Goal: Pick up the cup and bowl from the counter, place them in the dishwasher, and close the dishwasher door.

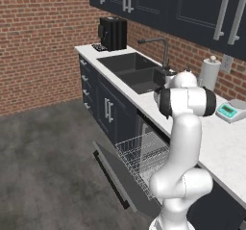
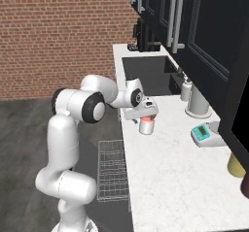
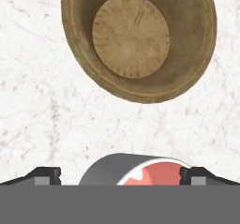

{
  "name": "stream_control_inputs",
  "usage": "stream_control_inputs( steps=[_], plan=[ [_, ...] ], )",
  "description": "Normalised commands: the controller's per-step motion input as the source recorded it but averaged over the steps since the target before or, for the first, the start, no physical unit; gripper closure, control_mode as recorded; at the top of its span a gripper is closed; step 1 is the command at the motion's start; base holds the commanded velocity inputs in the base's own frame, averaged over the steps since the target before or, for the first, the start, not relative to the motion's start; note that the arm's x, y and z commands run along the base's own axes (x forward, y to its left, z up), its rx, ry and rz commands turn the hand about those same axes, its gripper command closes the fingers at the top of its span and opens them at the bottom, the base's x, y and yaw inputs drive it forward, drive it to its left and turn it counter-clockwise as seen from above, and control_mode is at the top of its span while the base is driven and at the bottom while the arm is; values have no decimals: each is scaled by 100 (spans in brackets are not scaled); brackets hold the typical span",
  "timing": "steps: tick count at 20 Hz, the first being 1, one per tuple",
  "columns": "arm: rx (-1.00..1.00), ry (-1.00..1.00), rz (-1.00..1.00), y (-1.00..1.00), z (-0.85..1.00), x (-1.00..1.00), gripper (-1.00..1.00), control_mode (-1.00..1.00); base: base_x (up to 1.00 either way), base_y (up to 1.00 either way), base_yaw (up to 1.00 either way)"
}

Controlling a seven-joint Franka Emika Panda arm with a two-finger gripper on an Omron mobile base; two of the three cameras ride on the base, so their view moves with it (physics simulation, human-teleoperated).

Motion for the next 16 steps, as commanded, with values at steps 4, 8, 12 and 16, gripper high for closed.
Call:
stream_control_inputs(
  steps=[4,8,12,16],
  plan=[
    [0,8,0,4,-65,-37,100,-100,0,0,0],
    [0,11,0,19,-80,-57,100,-100,0,0,0],
    [0,14,0,14,-73,-47,100,-100,0,0,0],
    [0,10,0,6,-61,-48,100,-100,0,0,0]
  ],
)
